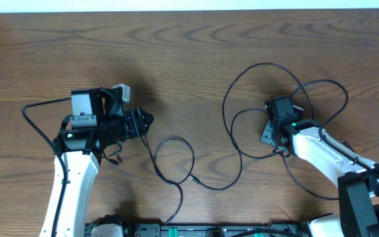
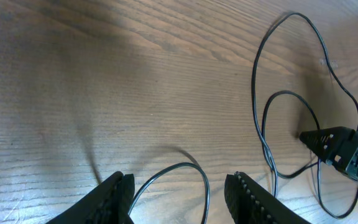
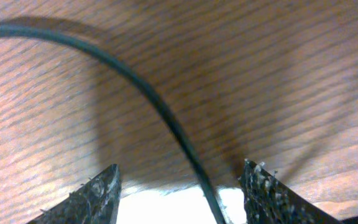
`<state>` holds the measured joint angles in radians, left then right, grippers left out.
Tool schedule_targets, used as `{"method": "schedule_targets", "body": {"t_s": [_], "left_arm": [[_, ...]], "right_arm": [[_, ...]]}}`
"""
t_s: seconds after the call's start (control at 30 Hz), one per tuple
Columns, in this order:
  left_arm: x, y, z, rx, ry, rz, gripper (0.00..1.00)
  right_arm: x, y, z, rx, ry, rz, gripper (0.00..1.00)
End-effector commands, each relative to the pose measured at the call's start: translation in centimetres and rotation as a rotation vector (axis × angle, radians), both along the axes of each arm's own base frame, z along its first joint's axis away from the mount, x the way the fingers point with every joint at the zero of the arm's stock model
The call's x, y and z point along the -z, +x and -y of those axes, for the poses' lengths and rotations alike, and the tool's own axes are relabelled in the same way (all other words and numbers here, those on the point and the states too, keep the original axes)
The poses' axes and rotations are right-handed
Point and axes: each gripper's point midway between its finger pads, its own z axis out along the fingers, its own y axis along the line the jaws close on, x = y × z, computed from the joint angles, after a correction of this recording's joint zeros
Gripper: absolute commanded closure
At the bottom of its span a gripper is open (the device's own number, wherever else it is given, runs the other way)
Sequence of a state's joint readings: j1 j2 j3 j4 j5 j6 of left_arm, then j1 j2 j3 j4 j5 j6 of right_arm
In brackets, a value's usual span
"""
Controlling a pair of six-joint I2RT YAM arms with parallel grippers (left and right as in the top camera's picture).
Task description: Untangle cables
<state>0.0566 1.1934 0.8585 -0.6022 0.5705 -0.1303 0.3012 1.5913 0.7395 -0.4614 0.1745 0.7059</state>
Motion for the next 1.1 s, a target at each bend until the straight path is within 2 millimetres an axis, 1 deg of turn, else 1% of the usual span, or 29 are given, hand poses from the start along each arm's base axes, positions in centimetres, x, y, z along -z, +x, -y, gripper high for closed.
{"method": "schedule_targets", "body": {"t_s": [0.0, 0.07, 0.13, 0.2, 0.27, 0.5, 0.57, 0.6, 0.67, 0.73, 0.8, 0.87, 0.9, 0.93, 1.0, 1.07], "left_arm": [[0.2, -0.1, 0.2, 0.011, -0.002, -0.003, 0.48], [0.2, -0.1, 0.2, 0.011, -0.002, -0.003, 0.48], [0.2, -0.1, 0.2, 0.011, -0.002, -0.003, 0.47], [0.2, -0.1, 0.2, 0.011, -0.002, -0.003, 0.47], [0.2, -0.1, 0.2, 0.011, -0.002, -0.004, 0.47], [0.2, -0.1, 0.2, 0.011, -0.002, -0.004, 0.47], [0.2, -0.1, 0.2, 0.011, -0.002, -0.004, 0.47], [0.2, -0.1, 0.2, 0.011, -0.002, -0.004, 0.47], [0.2, -0.1, 0.2, 0.011, -0.002, -0.004, 0.47], [0.2, -0.1, 0.2, 0.011, -0.002, -0.004, 0.48], [0.2, -0.1, 0.2, 0.011, -0.002, -0.004, 0.47], [0.2, -0.1, 0.2, 0.011, -0.002, -0.004, 0.47], [0.2, -0.1, 0.2, 0.011, -0.002, -0.004, 0.47], [0.2, -0.1, 0.2, 0.011, -0.002, -0.004, 0.48], [0.2, -0.1, 0.2, 0.011, -0.002, -0.004, 0.47], [0.2, -0.1, 0.2, 0.011, -0.002, -0.004, 0.48]], "right_arm": [[-0.9, 0.9, -0.4, -0.046, 0.011, 0.014, 0.41], [-1.1, 0.7, -0.4, -0.045, 0.011, 0.013, 0.41], [-1.1, 0.1, -0.1, -0.030, 0.004, -0.010, 0.36], [-1.0, -0.7, 0.8, 0.033, -0.025, -0.034, 0.31], [-1.1, -1.0, 1.5, 0.067, -0.058, -0.037, 0.29], [-2.2, -0.5, 1.9, 0.074, -0.073, 0.012, 0.28], [-2.9, -0.1, 2.0, 0.077, -0.074, 0.041, 0.28], [-3.6, 0.1, 2.1, 0.074, -0.079, 0.066, 0.28], [-4.1, 0.1, 2.1, 0.061, -0.082, 0.076, 0.27], [-4.0, -0.5, 2.3, 0.061, -0.089, 0.053, 0.27], [-3.6, -1.6, 2.6, 0.084, -0.097, 0.007, 0.27], [-3.3, -3.4, 3.1, 0.150, -0.102, -0.055, 0.27], [-3.0, -4.8, 3.5, 0.205, -0.107, -0.100, 0.25], [-2.9, -5.4, 3.6, 0.231, -0.109, -0.117, 0.25], [-2.5, -6.1, 3.7, 0.253, -0.111, -0.136, 0.24], [-2.2, -6.3, 3.6, 0.245, -0.112, -0.136, 0.23]]}}
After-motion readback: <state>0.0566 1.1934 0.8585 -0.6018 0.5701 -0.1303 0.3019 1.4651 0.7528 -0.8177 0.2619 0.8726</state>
